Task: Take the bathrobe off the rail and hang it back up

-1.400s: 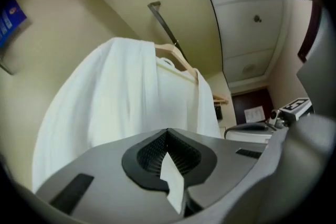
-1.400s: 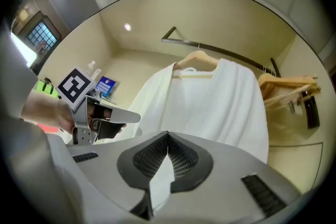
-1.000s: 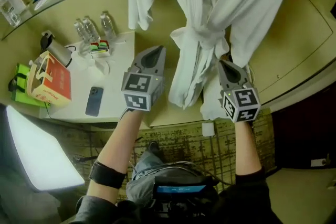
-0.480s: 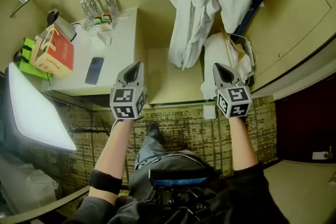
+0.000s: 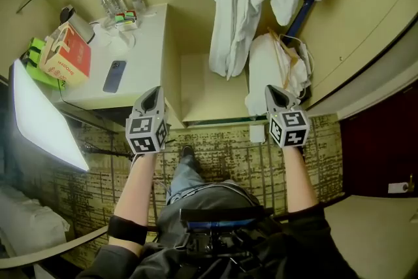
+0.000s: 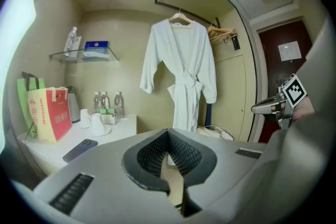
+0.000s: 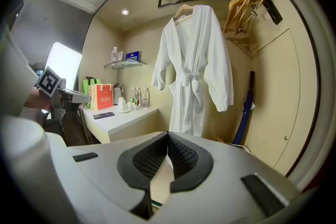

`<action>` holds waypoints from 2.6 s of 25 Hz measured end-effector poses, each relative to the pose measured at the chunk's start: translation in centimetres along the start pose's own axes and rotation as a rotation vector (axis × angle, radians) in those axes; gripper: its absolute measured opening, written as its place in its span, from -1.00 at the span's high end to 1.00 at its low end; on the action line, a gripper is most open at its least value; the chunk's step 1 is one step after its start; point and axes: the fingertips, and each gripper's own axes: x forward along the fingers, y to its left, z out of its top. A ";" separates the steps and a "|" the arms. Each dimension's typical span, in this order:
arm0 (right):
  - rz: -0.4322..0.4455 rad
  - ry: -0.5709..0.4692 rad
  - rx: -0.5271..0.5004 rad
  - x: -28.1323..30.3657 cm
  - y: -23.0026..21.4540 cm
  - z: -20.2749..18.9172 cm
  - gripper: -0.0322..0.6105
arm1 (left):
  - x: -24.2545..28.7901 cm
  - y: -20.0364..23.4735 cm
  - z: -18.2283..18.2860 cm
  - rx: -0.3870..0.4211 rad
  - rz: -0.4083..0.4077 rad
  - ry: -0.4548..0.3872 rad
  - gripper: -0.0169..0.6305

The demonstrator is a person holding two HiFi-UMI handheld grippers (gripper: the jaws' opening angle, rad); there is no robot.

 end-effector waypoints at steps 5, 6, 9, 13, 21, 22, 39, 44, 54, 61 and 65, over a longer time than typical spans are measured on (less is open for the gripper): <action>0.008 0.022 0.019 -1.0 0.6 -1.6 0.83 | -1.2 -0.4 -2.2 -0.012 0.008 0.026 0.95; 0.007 0.027 0.022 -1.2 0.6 -1.9 0.83 | -1.4 -0.6 -2.5 -0.013 0.008 0.033 0.95; 0.001 0.028 0.034 -1.5 0.0 -2.3 0.83 | -1.6 -1.0 -2.6 -0.014 0.010 0.037 0.95; -0.005 0.021 0.036 -1.3 -0.5 -2.0 0.83 | -1.6 -1.0 -1.8 0.003 0.019 0.018 0.95; -0.003 0.019 0.039 -0.6 -0.8 -1.6 0.83 | -0.9 -1.7 -0.6 0.001 -0.001 -0.017 0.95; -0.002 0.022 0.038 -0.4 -0.7 -1.7 0.83 | -0.9 -1.7 -0.6 0.000 -0.004 -0.016 0.95; -0.003 0.052 0.031 2.9 -0.3 -1.6 0.83 | 2.4 -1.2 0.8 0.014 -0.046 0.002 0.95; -0.051 0.017 0.004 4.8 -0.6 0.9 0.83 | 5.5 -0.7 2.4 0.035 -0.090 0.017 0.95; -0.141 -0.155 -0.141 9.0 -2.0 13.8 0.69 | 13.3 0.6 13.3 0.190 -0.190 -0.149 0.74; -0.247 -0.308 -0.362 9.9 -2.4 28.4 0.53 | 17.1 0.2 25.5 0.375 -0.257 -0.353 0.36; -0.315 -0.363 -0.486 10.0 -2.3 35.5 0.45 | 18.3 -0.3 32.5 0.444 -0.287 -0.467 0.25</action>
